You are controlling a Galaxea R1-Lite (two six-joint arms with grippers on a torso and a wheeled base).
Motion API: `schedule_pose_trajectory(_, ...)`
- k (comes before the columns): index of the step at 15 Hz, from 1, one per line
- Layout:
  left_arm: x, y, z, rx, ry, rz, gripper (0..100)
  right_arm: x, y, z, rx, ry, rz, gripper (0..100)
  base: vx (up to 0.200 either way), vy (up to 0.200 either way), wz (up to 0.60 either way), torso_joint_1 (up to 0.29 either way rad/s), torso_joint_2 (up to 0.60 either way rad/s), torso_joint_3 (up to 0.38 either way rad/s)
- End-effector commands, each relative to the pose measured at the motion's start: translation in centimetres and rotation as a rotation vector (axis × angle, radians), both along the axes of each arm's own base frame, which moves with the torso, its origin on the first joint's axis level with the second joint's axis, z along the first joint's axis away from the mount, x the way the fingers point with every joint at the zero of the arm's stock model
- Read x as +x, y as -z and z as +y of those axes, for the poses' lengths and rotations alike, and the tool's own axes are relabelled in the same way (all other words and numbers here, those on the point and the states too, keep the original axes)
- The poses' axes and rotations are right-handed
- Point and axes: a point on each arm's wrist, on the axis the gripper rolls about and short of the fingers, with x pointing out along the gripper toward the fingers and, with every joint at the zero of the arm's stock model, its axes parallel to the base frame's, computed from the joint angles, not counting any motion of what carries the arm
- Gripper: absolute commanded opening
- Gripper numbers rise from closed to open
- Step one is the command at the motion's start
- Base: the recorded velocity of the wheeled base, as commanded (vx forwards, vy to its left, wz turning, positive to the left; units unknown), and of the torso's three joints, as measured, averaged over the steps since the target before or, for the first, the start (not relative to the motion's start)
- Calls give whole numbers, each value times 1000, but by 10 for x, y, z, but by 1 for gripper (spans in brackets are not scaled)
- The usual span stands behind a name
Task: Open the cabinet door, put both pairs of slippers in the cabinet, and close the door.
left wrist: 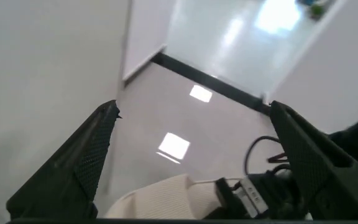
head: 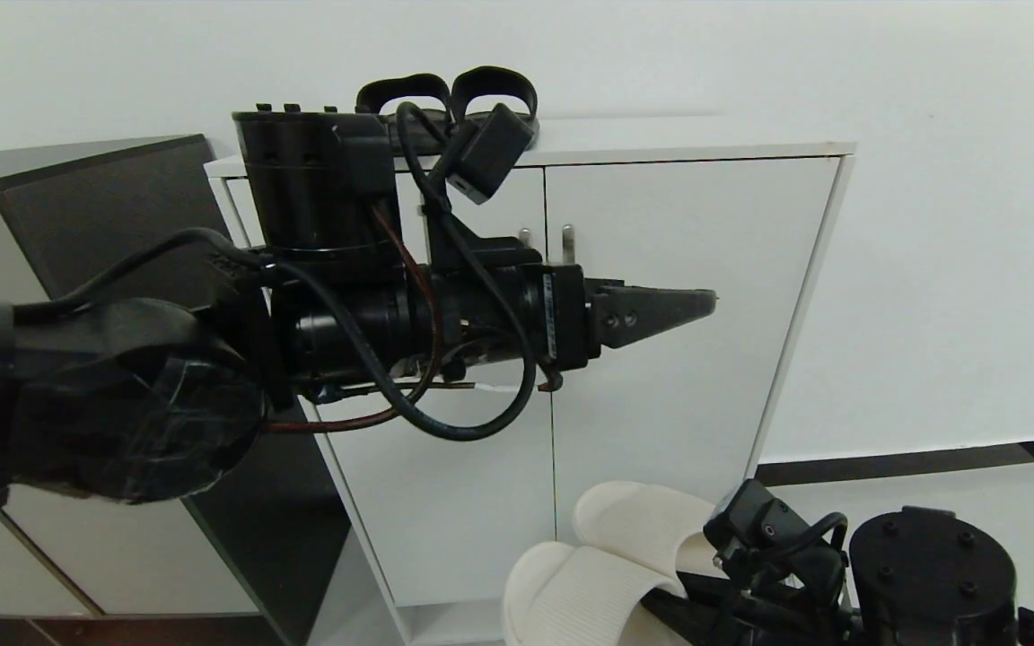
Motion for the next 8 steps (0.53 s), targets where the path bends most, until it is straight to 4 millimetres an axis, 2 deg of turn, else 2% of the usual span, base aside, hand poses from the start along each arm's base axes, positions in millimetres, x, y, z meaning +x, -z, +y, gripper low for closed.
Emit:
schedule_pose_trajectory(1, 22, 3, 5, -21, -12, 58, 100, 1, 4, 2, -11, -1, 7, 0, 0, 0, 0, 0, 0, 0)
schedule_pose_trajectory(6, 34, 9, 5, -3, -109, 46, 100, 4, 9, 4, -20, -2, 20, 0, 0, 0, 0, 0, 0, 0)
schedule_pose_trajectory(8, 40, 14, 3, 22, -198, 8, 100, 4, 10, 5, -21, -2, 21, 0, 0, 0, 0, 0, 0, 0)
